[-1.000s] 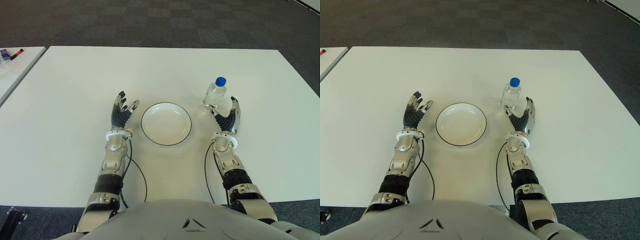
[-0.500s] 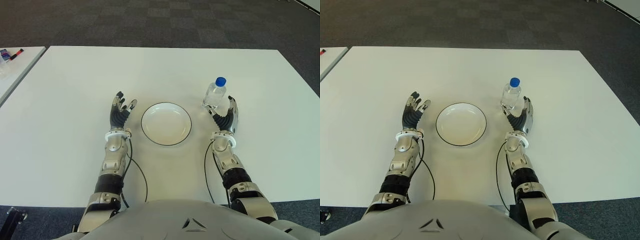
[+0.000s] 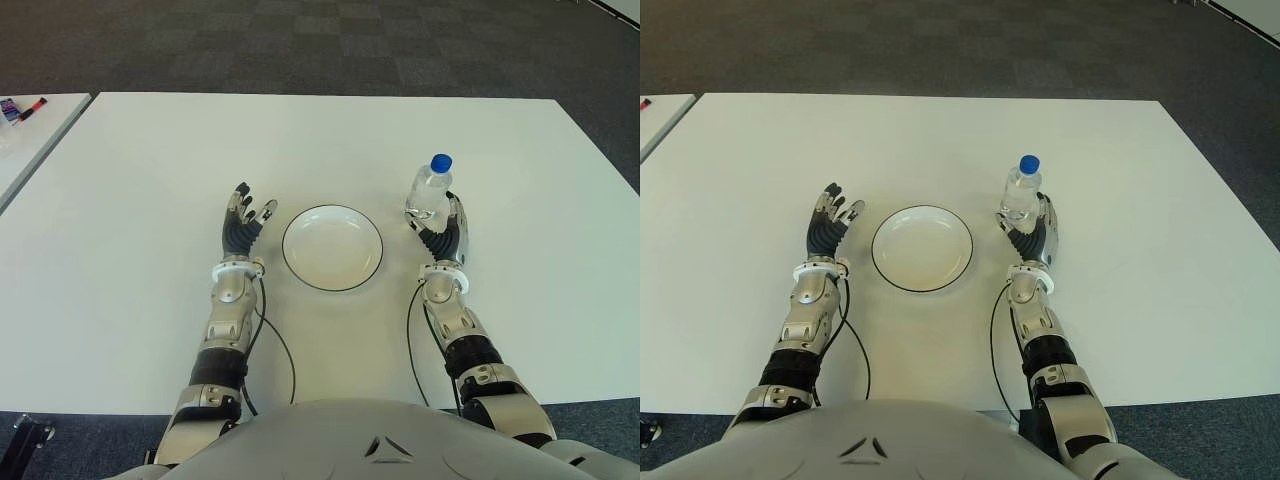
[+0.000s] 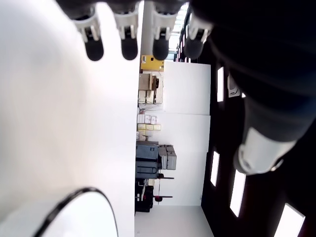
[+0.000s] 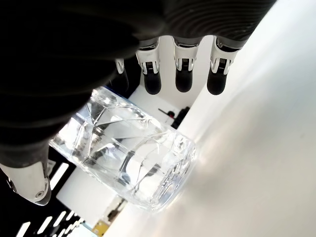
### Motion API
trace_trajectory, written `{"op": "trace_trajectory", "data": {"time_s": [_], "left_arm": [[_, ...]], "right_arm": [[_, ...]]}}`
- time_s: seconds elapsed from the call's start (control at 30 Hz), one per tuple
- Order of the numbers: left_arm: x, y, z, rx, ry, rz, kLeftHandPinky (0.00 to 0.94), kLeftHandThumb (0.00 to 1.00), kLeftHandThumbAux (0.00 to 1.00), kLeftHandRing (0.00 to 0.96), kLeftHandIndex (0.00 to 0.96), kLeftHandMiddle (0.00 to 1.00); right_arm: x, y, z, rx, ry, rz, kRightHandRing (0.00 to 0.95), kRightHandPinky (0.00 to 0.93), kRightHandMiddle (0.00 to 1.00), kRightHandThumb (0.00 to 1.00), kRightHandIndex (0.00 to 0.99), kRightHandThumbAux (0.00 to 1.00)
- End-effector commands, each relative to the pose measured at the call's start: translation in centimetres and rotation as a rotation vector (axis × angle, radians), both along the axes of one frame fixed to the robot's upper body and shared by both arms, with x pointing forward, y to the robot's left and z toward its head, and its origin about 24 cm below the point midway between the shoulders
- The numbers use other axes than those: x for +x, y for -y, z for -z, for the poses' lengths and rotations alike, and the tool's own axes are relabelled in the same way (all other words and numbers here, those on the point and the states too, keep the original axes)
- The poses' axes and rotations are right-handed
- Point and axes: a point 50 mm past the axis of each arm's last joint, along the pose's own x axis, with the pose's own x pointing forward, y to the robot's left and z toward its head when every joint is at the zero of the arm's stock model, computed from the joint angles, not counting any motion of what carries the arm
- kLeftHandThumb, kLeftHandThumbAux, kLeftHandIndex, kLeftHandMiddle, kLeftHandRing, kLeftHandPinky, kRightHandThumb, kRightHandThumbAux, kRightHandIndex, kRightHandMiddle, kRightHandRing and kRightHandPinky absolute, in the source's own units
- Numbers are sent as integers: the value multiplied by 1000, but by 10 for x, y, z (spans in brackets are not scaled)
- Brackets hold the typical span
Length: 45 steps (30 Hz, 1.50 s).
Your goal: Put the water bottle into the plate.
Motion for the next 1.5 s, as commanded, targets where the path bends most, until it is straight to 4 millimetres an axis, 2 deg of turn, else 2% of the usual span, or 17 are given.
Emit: {"op": "trace_trajectory", "data": {"time_s": [0.03, 0.33, 0.47, 0.57, 0.67, 0.8, 0.9, 1.17, 1.5], "left_arm": [[-1, -2, 4, 11, -29, 10, 40, 183, 663, 21, 63, 40], [-1, -2, 5, 12, -31, 3, 70, 194, 669, 31, 65, 48], [-1, -2, 5, 9, -29, 0, 76, 200, 676, 37, 64, 52], [-1, -2, 5, 11, -27, 0, 77, 198, 681, 38, 64, 54], [-1, -2, 4, 11, -25, 2, 78, 195, 685, 39, 64, 55], [-2, -2, 4, 5, -23, 3, 78, 194, 690, 39, 63, 55], [-2, -2, 4, 4, -20, 5, 75, 183, 686, 38, 60, 55], [-2, -2, 6, 17, -29, 8, 69, 169, 674, 36, 59, 55], [-3, -2, 7, 39, -39, 16, 45, 156, 654, 22, 60, 49]], "right_arm": [[-1, -2, 2, 13, -22, -30, 39, 74, 38, 362, 24, 554], [1, -6, 3, 25, -61, -78, 47, 90, 40, 369, 21, 543], [2, -7, 3, 36, -76, -96, 62, 130, 46, 366, 15, 541], [3, -8, 3, 64, -96, -115, 90, 214, 48, 383, 9, 544], [4, -8, 2, 92, -103, -132, 106, 252, 49, 407, 4, 546], [5, -9, 1, 113, -96, -146, 103, 212, 51, 456, 1, 550], [7, -11, -1, 118, -90, -149, 104, 219, 50, 477, 0, 547], [10, -13, -2, 90, -99, -160, 92, 172, 50, 477, 0, 544], [12, -15, -2, 74, -102, -159, 122, 253, 59, 437, 0, 544]]}}
